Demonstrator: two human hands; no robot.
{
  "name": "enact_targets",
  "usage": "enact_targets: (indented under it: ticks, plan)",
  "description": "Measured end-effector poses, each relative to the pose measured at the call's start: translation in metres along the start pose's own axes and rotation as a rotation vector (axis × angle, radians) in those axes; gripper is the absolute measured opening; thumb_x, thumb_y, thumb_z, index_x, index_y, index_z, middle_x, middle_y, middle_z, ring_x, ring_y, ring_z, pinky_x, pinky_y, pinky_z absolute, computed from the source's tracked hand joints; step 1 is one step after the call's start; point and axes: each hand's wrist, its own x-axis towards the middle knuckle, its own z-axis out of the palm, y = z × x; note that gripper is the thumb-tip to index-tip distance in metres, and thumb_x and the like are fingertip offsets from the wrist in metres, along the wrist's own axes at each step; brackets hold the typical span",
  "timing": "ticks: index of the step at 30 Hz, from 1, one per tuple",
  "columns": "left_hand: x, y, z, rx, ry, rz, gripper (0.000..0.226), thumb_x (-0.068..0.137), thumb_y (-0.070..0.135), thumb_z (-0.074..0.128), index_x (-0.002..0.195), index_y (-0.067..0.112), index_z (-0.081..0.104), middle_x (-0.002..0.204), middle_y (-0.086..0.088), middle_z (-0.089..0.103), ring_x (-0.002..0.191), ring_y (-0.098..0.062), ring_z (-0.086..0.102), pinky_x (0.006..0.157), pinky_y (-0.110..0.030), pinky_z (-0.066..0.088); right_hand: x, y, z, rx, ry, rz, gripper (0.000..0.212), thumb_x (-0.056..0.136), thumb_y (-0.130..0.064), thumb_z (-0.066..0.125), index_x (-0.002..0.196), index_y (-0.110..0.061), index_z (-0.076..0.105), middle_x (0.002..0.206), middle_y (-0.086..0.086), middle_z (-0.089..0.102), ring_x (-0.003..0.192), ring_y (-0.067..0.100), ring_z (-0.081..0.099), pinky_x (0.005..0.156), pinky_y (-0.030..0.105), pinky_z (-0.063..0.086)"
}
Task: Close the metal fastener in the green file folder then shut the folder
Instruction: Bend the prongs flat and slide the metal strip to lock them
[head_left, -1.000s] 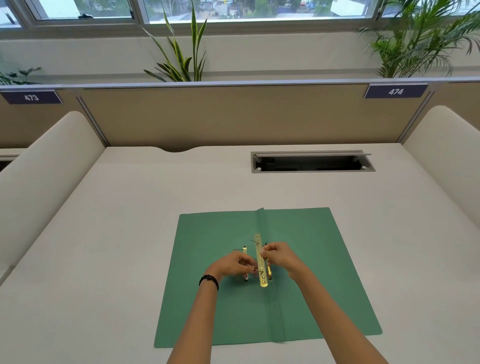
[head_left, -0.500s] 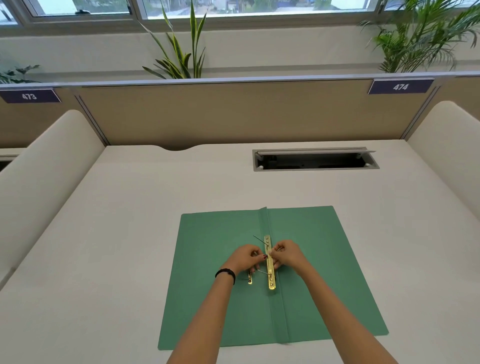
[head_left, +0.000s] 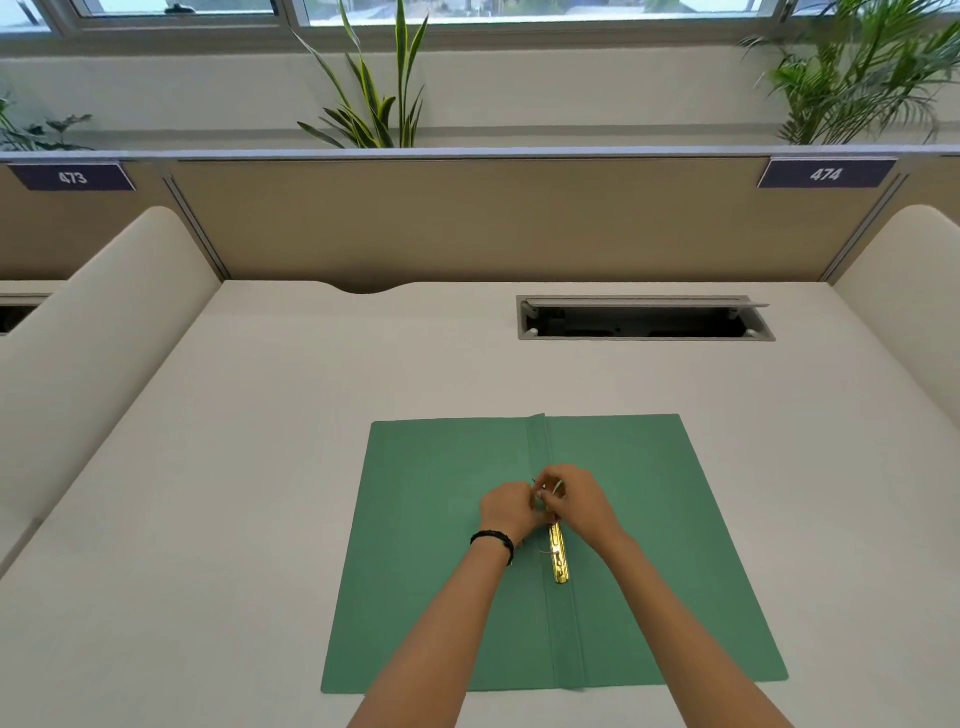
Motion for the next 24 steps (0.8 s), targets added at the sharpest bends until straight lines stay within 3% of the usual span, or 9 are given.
enact_targets:
  ticks: [3,6,12,17,24]
  plan:
    - [0.0,0.003,0.001,0.043,0.019,-0.032,0.055,0.081,0.055,0.063,0.053,0.018,0.033,0.052,0.005,0.039,0.055,-0.017,0.044,0.053,-0.024,0.033,-0.002,0.005,0.0,0.016,0.142,0.05,0.007,0.083,-0.001,0.062,0.08,-0.006,0.067,0.079,0.011,0.07,0.072,0.023,0.063,0.069,0.036,0.052]
    - [-0.001,0.005,0.0,0.092,0.035,-0.016,0.06,0.079,0.059,0.064,0.054,0.017,0.028,0.055,0.004,0.033,0.065,-0.018,0.044,0.047,-0.025,0.021,-0.005,0.015,-0.005,0.062,0.229,0.111,0.003,0.082,-0.002,0.065,0.08,-0.003,0.067,0.078,0.012,0.072,0.073,0.022,0.065,0.07,0.035,0.053]
    - [0.002,0.009,-0.002,0.113,0.014,-0.02,0.059,0.078,0.06,0.064,0.056,0.018,0.029,0.057,0.004,0.035,0.074,-0.018,0.049,0.048,-0.024,0.023,-0.005,0.031,-0.012,-0.071,0.163,0.166,0.005,0.082,-0.011,0.067,0.078,-0.009,0.07,0.082,0.005,0.074,0.079,0.019,0.066,0.07,0.027,0.047]
    - [0.004,0.008,-0.002,0.109,0.012,-0.026,0.06,0.078,0.06,0.064,0.055,0.017,0.029,0.056,0.004,0.036,0.074,-0.018,0.05,0.048,-0.024,0.024,0.0,0.029,-0.012,-0.239,0.093,0.081,0.009,0.085,-0.016,0.065,0.084,-0.01,0.073,0.084,0.005,0.075,0.081,0.02,0.066,0.087,0.035,0.05]
    - [0.003,0.01,-0.003,0.097,-0.008,-0.041,0.058,0.078,0.059,0.064,0.055,0.017,0.032,0.056,0.004,0.039,0.073,-0.018,0.052,0.052,-0.025,0.029,0.007,0.022,-0.015,-0.166,0.119,0.05,0.012,0.08,-0.02,0.071,0.075,-0.01,0.072,0.075,0.005,0.074,0.074,0.021,0.066,0.078,0.036,0.051]
